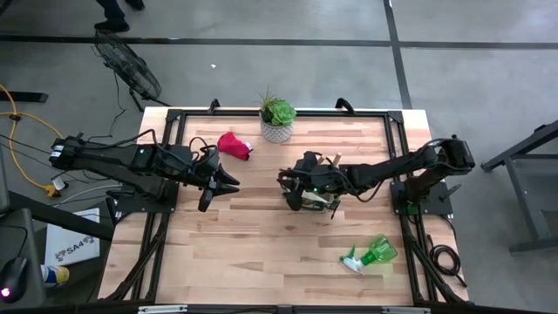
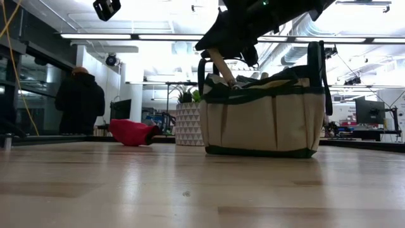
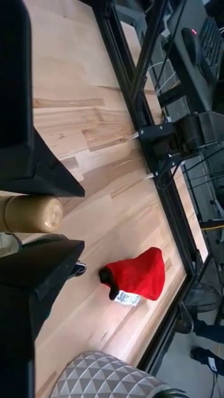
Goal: Pick & Place Garden tools in Gardening bag
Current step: Put the brown hand rake into the gardening bag
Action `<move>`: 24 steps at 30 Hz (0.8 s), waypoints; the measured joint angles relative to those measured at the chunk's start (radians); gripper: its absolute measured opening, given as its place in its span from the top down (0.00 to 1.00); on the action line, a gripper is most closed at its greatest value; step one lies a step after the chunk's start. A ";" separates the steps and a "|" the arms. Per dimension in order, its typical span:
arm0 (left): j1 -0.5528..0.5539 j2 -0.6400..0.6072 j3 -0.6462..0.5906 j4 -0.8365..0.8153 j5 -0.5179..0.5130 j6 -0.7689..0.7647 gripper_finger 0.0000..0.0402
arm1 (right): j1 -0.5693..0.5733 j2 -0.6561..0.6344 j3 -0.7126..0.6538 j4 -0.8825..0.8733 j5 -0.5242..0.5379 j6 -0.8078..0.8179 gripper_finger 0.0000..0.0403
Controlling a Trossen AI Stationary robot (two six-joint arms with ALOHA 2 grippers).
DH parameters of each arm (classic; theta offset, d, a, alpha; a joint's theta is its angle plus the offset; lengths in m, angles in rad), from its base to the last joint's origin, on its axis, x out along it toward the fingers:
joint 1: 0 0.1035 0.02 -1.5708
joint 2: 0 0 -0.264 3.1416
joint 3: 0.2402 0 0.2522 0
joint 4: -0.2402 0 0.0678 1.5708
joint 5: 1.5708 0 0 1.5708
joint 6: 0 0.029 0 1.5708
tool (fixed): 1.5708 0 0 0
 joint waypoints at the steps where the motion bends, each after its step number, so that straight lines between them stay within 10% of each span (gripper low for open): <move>1: 0.000 0.000 0.000 0.000 0.000 0.000 0.75 | 0.000 0.000 0.000 0.000 0.000 0.000 0.72; 24: 0.000 0.000 0.000 -0.001 -0.001 0.002 0.75 | 0.041 -0.077 0.000 -0.099 -0.035 -0.083 0.86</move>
